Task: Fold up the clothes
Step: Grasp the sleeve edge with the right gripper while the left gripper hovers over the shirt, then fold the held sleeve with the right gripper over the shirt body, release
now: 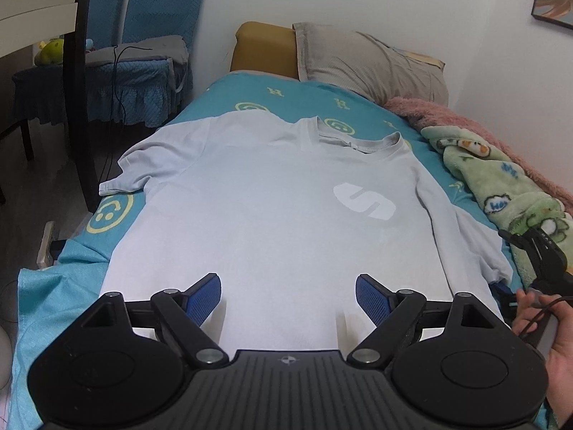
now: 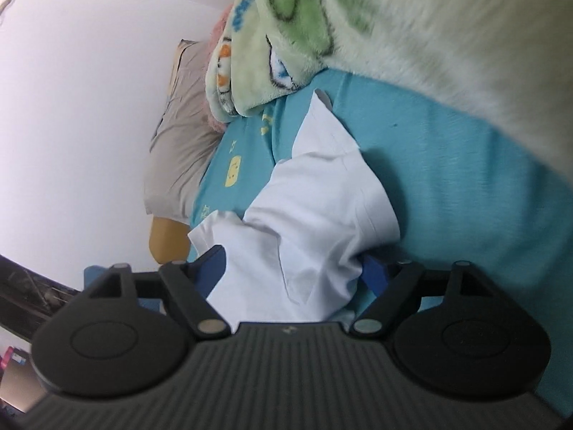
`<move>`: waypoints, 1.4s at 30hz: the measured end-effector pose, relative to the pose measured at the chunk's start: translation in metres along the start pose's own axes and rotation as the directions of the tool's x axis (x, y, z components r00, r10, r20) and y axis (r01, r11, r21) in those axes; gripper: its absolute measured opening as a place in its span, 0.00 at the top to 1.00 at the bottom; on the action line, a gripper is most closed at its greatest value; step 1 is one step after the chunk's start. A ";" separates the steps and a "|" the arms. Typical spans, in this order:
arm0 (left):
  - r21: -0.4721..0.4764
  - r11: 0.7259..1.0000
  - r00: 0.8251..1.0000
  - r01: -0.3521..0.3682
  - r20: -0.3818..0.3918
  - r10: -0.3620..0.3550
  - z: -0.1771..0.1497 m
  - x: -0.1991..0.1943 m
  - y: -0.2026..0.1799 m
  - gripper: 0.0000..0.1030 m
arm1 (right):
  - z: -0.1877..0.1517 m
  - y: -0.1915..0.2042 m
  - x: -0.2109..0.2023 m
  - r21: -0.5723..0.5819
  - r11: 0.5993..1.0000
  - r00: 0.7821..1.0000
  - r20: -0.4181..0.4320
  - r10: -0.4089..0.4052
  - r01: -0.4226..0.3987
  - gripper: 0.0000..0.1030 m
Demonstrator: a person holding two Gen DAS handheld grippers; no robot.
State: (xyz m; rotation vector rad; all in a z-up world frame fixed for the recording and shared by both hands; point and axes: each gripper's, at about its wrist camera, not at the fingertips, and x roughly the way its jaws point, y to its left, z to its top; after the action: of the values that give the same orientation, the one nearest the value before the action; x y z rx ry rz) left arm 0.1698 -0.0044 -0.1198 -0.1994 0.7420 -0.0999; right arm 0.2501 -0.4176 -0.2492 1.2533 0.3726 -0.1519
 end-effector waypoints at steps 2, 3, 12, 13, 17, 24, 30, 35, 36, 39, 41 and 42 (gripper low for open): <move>-0.012 1.000 1.000 0.001 -0.012 -0.001 0.000 0.005 0.000 0.18 | -0.001 0.004 0.005 -0.024 1.000 1.000 0.015 -0.019 0.020 0.22; -0.019 1.000 1.000 0.002 -0.019 -0.003 0.000 0.008 0.000 0.18 | -0.002 0.006 0.008 -0.037 0.999 0.999 0.022 -0.030 0.031 0.22; -0.033 0.999 0.998 0.028 -0.055 -0.030 -0.005 0.019 -0.004 0.18 | 0.001 0.020 0.039 -0.117 0.991 0.995 0.081 -0.054 0.063 0.21; -0.037 0.999 0.998 0.032 -0.056 -0.034 -0.006 0.018 -0.004 0.18 | 0.005 0.022 0.044 -0.128 0.990 0.995 0.090 -0.048 0.059 0.21; -0.084 0.995 0.997 0.049 -0.056 -0.054 -0.001 0.016 -0.005 0.18 | 0.017 0.031 0.068 -0.177 0.982 0.992 0.118 -0.049 0.070 0.22; -0.070 0.995 0.997 0.068 -0.038 -0.071 0.009 0.014 -0.010 0.18 | 0.043 0.064 0.103 -0.385 0.863 0.945 0.122 -0.302 0.326 0.93; -0.107 0.992 0.997 0.073 -0.021 -0.076 0.022 0.010 0.000 0.18 | 0.059 0.119 0.072 -0.576 0.710 0.914 0.274 -0.299 0.405 0.94; -0.121 0.992 0.999 0.046 0.012 -0.044 0.032 -0.005 0.017 0.18 | 0.033 0.187 0.054 -0.694 0.575 0.901 0.356 -0.249 0.433 0.94; -0.132 0.990 0.999 0.043 0.016 -0.041 0.035 -0.008 0.022 0.18 | 0.022 0.201 0.052 -0.719 0.542 0.900 0.367 -0.235 0.435 0.94; -0.173 0.984 0.999 0.044 0.033 -0.039 0.042 -0.021 0.039 0.18 | -0.022 0.240 0.053 -0.792 0.425 0.899 0.394 -0.194 0.438 0.94; -0.190 0.981 0.998 0.037 0.051 -0.028 0.047 -0.029 0.051 0.18 | -0.061 0.261 0.061 -0.840 0.331 0.903 0.397 -0.163 0.429 0.94; -0.189 0.982 0.998 0.026 0.060 -0.015 0.048 -0.033 0.058 0.17 | -0.082 0.270 0.065 -0.862 0.286 0.908 0.392 -0.149 0.419 0.94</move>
State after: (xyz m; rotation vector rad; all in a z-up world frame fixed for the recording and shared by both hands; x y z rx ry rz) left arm 0.1794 0.0642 -0.0756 -0.3905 0.6913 -0.0423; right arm 0.3798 -0.2497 -0.0514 -0.0574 0.3802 -0.3396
